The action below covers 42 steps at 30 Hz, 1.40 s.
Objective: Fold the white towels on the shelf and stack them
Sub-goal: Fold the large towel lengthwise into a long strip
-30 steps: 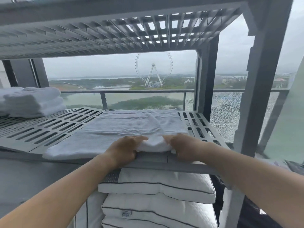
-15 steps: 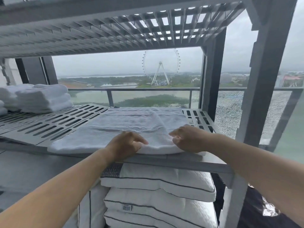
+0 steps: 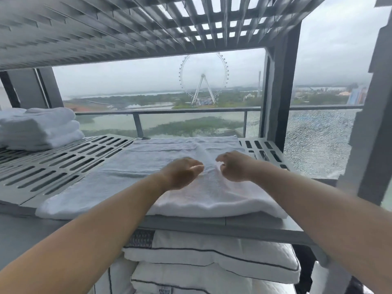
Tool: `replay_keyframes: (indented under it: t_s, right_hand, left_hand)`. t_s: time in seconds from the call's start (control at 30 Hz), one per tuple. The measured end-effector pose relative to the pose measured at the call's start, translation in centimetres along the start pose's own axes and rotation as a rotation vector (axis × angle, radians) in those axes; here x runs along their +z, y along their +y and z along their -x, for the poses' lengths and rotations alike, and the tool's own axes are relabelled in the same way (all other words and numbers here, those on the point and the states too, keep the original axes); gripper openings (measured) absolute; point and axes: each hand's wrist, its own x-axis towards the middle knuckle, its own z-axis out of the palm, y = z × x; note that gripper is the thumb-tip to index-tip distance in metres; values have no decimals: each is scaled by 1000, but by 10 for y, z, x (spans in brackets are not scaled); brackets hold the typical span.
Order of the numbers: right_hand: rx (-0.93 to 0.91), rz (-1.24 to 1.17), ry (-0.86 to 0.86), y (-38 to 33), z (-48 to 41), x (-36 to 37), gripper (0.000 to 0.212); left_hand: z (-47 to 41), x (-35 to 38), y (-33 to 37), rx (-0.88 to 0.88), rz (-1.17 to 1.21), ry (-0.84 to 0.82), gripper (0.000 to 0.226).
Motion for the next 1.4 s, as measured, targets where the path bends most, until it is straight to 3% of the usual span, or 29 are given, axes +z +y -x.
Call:
replay_keyframes:
  t_s: [0.27, 0.4, 0.6, 0.77, 0.93, 1.13, 1.3, 1.4]
  right_hand:
    - [153, -48, 28, 16, -89, 27, 47]
    - [136, 57, -53, 48, -99, 44, 53]
    - [172, 67, -145, 60, -107, 43, 61]
    - [135, -82, -99, 42, -131, 24, 54]
    - [126, -3, -117, 40, -153, 40, 55]
    - [311, 69, -189, 61, -153, 35, 67]
    - [123, 7, -83, 39, -179, 39, 56]
    - [156, 33, -129, 57, -189, 48, 55]
  left_hand:
    - [-80, 2, -25, -33, -64, -3, 42]
    - [-86, 18, -62, -158, -251, -160, 57]
    - [-88, 13, -75, -165, -291, -231, 61]
    - [-114, 12, -65, -140, -226, -136, 63]
    - [-140, 16, -72, -172, -255, -150, 67]
    - [-140, 18, -92, -137, -293, -217, 69]
    - [-160, 12, -93, -166, -249, -172, 67]
    - [-165, 18, -104, -146, -304, -157, 70]
